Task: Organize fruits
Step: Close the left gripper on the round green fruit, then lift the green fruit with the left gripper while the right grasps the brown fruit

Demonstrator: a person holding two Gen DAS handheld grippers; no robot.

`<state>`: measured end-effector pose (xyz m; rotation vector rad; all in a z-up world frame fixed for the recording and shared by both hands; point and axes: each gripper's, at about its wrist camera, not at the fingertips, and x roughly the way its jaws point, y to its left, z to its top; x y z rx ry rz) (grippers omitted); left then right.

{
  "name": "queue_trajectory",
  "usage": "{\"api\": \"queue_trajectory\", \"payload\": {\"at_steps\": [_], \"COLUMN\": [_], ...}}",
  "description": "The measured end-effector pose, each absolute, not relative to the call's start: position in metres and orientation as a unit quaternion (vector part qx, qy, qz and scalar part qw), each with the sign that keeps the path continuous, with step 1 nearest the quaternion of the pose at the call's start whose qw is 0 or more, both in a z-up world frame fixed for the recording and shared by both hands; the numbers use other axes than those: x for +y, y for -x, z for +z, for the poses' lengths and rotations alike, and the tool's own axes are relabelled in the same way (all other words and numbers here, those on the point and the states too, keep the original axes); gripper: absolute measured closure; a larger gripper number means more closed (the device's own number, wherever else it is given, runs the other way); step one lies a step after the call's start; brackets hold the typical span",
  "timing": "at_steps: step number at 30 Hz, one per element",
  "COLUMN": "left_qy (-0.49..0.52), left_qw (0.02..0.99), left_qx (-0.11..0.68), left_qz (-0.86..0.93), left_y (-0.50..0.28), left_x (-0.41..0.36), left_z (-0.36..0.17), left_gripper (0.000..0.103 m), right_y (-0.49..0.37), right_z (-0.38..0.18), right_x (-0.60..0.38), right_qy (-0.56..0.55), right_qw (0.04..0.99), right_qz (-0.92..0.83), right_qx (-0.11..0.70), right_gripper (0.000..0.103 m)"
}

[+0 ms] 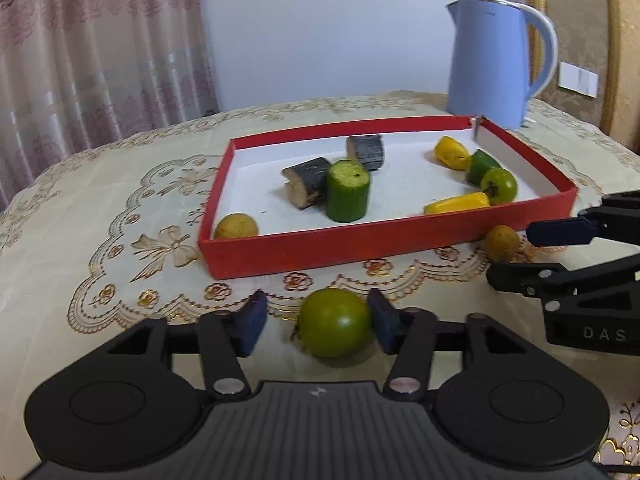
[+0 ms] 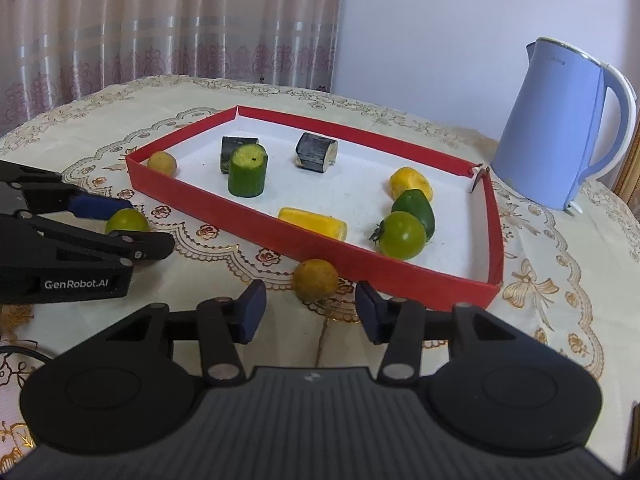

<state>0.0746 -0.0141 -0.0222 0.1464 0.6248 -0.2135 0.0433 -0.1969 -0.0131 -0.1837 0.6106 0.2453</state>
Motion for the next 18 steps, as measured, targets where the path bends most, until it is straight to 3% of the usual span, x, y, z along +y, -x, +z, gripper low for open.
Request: {"api": "queue_trajectory", "payload": {"at_steps": [9,12,14,18], "left_qy": [-0.072,-0.077,-0.082,-0.075], "left_qw": [0.944,0.943,0.943,0.945], "left_qx": [0.306,0.303,0.297,0.293], "left_qz": [-0.105,-0.11,-0.122,-0.129], "left_y": [-0.074,-0.073,-0.07,-0.068], "left_x": [-0.013,-0.015,-0.017,-0.016], "left_z": [-0.022,-0.022,-0.022,-0.021], "left_gripper": [0.048,0.048,0.065,0.068], "right_y": [-0.055,-0.056,-0.057,-0.049], "right_z": [-0.017,-0.017,-0.017,-0.014], "right_x": [-0.199,-0.202,-0.205,-0.204], "right_qy": [0.075,0.063,0.057,0.06], "right_qw": [0.939,0.938,0.94,0.945], "right_qz": [0.128,0.136,0.131,0.125], "right_qx": [0.311,0.312,0.31,0.297], "right_gripper": [0.06,0.069,0.078,0.078]}}
